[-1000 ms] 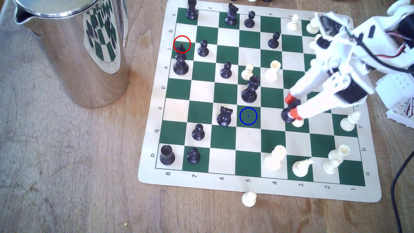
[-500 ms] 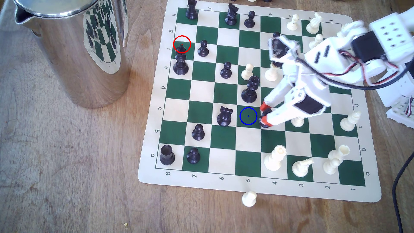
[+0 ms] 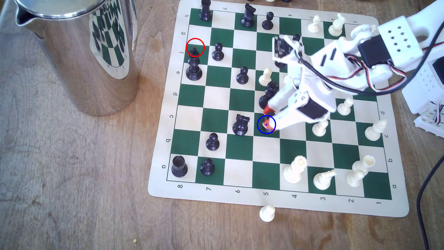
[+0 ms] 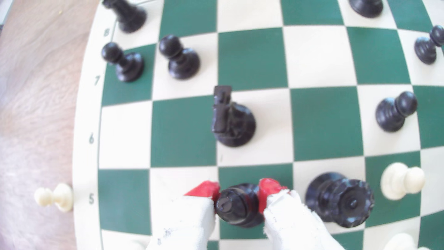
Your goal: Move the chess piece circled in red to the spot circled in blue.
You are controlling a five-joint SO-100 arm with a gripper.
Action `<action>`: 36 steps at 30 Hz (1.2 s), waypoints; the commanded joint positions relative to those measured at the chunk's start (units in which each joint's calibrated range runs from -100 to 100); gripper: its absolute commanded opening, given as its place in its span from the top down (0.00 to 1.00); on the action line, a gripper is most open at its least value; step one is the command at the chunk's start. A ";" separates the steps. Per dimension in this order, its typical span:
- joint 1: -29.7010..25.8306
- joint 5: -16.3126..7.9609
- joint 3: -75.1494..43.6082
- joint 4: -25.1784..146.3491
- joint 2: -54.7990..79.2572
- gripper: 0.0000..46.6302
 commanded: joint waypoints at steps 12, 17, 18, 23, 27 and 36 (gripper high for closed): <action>0.76 0.34 -5.07 -2.66 1.72 0.99; 0.29 0.34 -5.07 -2.33 2.23 0.96; 0.29 0.20 -5.07 -2.33 2.31 0.89; 0.52 0.34 -5.07 -2.42 2.40 0.72; 0.60 0.39 -5.07 -1.92 2.48 0.68; 0.13 1.37 -5.07 1.68 1.55 0.61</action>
